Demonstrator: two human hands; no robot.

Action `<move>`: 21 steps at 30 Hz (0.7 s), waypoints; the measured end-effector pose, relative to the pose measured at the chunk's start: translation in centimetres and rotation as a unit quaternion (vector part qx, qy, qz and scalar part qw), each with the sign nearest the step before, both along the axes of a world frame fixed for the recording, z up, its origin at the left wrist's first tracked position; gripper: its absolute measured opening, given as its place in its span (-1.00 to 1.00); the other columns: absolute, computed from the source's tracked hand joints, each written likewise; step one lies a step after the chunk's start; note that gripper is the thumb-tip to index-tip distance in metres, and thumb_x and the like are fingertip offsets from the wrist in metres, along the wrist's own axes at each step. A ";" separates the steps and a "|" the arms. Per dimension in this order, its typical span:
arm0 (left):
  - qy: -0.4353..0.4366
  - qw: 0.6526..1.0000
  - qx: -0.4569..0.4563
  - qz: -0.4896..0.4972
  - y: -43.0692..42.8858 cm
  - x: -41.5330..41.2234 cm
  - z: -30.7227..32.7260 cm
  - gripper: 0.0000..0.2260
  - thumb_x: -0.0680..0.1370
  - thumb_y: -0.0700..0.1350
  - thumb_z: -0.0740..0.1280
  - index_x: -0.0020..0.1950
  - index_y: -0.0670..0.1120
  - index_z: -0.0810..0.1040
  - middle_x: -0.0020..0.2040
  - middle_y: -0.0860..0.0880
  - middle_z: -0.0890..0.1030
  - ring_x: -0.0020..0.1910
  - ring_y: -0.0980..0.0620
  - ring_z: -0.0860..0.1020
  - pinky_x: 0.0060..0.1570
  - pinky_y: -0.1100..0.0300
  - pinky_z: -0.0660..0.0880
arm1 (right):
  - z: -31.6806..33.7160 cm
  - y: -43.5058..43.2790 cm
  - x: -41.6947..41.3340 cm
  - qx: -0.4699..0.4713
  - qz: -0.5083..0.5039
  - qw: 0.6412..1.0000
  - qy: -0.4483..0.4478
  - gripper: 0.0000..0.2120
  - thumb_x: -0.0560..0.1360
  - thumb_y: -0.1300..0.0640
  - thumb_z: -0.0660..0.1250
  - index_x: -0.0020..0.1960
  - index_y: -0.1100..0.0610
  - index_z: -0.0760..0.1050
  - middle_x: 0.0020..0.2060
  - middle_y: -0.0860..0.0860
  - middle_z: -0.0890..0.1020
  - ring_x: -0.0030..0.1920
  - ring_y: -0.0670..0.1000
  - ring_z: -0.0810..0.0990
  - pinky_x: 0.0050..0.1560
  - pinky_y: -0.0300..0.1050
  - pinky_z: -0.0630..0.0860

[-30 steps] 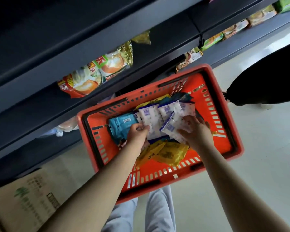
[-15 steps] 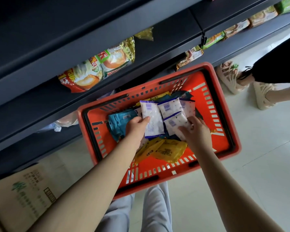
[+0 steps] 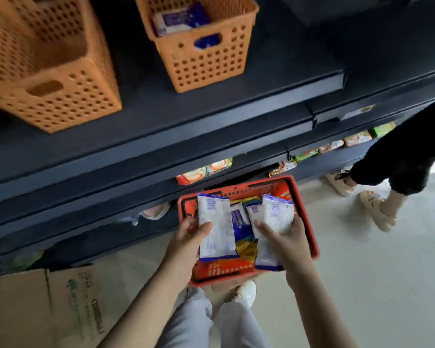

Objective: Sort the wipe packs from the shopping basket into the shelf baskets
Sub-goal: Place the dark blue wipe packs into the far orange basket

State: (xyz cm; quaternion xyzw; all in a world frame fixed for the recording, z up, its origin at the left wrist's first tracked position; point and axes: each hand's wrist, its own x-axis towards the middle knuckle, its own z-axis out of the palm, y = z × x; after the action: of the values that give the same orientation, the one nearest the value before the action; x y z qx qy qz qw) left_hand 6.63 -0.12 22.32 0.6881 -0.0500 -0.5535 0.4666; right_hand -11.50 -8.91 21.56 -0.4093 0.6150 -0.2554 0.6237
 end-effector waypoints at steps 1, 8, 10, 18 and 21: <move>0.001 1.000 -0.017 0.012 0.8 0.2 2.3 -0.70 0.45 -0.04 0.47 0.13 -0.05 0.55 0.11 -0.10 0.67 0.11 -0.12 0.63 0.21 -0.17 0.50 | 1.9 0.4 0.5 -0.007 0.012 1.000 -0.006 -0.34 0.21 -0.03 0.64 0.21 0.07 0.44 0.04 0.01 0.67 0.00 0.01 0.68 0.00 0.07 0.63; 0.009 0.992 -0.098 0.078 5.2 4.2 11.9 -0.82 0.54 -0.26 0.34 0.13 -0.17 0.53 0.07 -0.15 0.68 0.01 -0.12 0.66 -0.02 -0.07 0.58 | 12.6 2.6 4.1 0.027 0.119 0.988 -0.095 -0.13 0.11 -0.24 0.61 0.31 -0.09 0.30 0.16 0.10 0.60 0.09 0.08 0.65 0.10 0.14 0.59; -0.014 0.990 -0.108 0.088 6.2 6.2 13.4 -0.85 0.55 -0.22 0.34 0.11 -0.17 0.50 0.07 -0.14 0.67 0.00 -0.10 0.65 -0.02 -0.09 0.56 | 15.1 3.1 5.7 0.046 0.139 0.979 -0.142 -0.31 0.26 -0.27 0.52 0.28 0.01 0.42 0.11 0.15 0.64 0.01 0.04 0.66 -0.12 -0.06 0.59; -0.027 0.986 -0.119 0.112 9.6 16.0 17.6 -0.86 0.62 -0.09 0.25 0.18 0.00 0.46 0.06 -0.13 0.65 -0.03 -0.17 0.63 -0.41 0.14 0.48 | 20.7 7.5 15.1 0.122 0.041 0.929 -0.347 -0.60 0.55 -0.06 0.22 0.30 0.13 0.47 0.17 0.15 0.63 0.19 0.14 0.61 0.27 0.11 0.46; 0.011 0.982 -0.124 0.139 10.5 19.5 19.5 -0.86 0.62 0.02 0.23 0.12 0.02 0.50 0.02 -0.12 0.66 -0.13 -0.12 0.64 -0.25 0.08 0.52 | 21.1 9.2 18.8 0.083 0.053 0.943 -0.319 -0.62 0.52 0.06 0.30 0.28 0.20 0.46 0.09 0.18 0.67 0.08 0.14 0.67 0.19 0.14 0.54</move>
State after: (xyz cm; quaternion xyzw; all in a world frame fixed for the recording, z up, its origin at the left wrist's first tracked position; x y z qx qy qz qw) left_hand 26.11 10.40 41.83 0.6191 -0.0174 -0.4798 0.6214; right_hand 7.31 0.27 42.66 -0.2854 0.3804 -0.2872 0.8315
